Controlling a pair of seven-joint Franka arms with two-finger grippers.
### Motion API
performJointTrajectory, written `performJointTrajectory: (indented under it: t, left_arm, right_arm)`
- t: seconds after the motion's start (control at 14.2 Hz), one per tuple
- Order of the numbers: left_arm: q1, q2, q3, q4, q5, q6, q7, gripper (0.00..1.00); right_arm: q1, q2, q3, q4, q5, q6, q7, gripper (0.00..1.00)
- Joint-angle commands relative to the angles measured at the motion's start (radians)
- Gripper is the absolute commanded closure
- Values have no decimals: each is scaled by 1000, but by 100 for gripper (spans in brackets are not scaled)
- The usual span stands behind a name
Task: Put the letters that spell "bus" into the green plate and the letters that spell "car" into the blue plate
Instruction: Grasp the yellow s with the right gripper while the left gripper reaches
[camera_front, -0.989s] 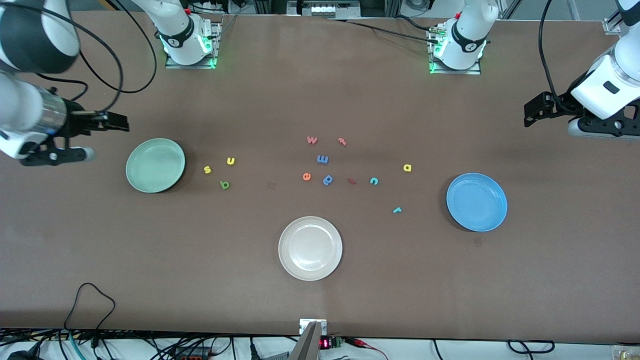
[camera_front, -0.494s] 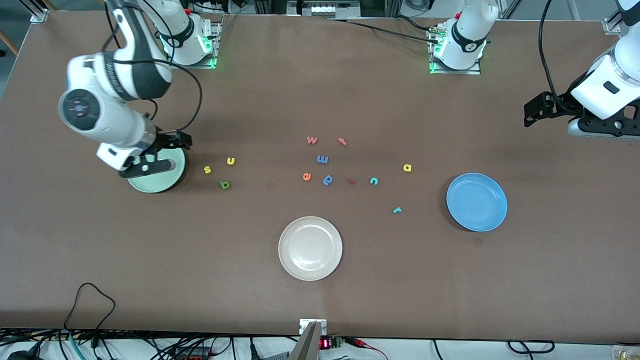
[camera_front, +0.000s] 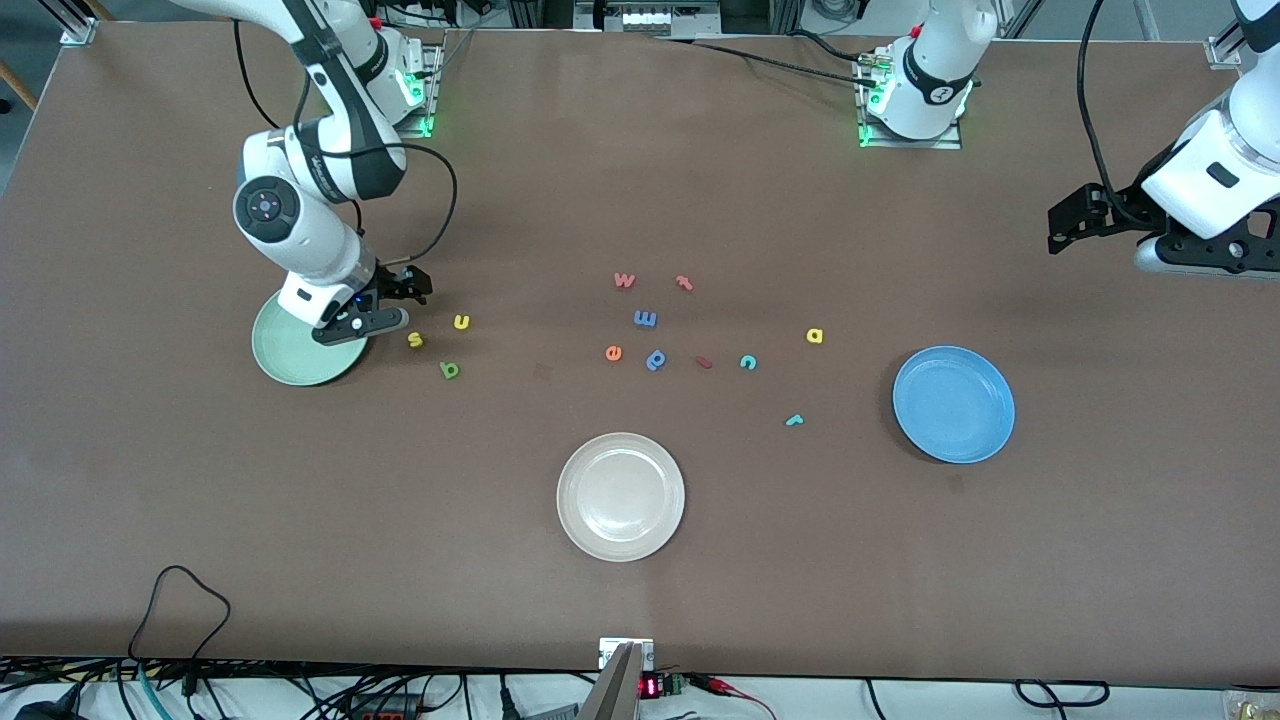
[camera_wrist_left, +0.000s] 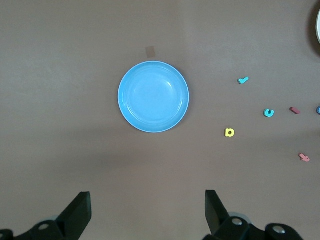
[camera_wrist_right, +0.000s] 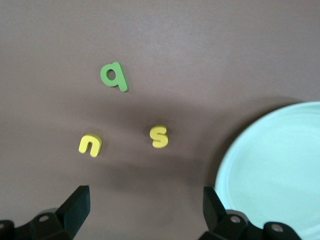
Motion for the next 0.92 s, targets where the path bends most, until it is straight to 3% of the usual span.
performJointTrajectory:
  t: [0.0,0.14,0.35,0.64,0.85]
  left_arm:
    - [-8,20,-3,16,-6,-19,-7,0]
    - [-19,78,-6,16,-6,-27,0,0]
    - [-38,218,-9,32,-10,-10,-13,0]
    - [-111,330,-12,32,-7,126,7,0]
    - [-156,427,-12,32,-30,298,139,0]
  right_arm:
    - [13,48,-8,9,6,36,-19,7]
    - [8,69,-8,12,6,72,-38,19]
    - [2,95,-11,38,-3,84,-51,19]
    - [-16,141,-15,75,-5,93,-121,23]
    - [-15,153,-15,80,-5,99,-121,41]
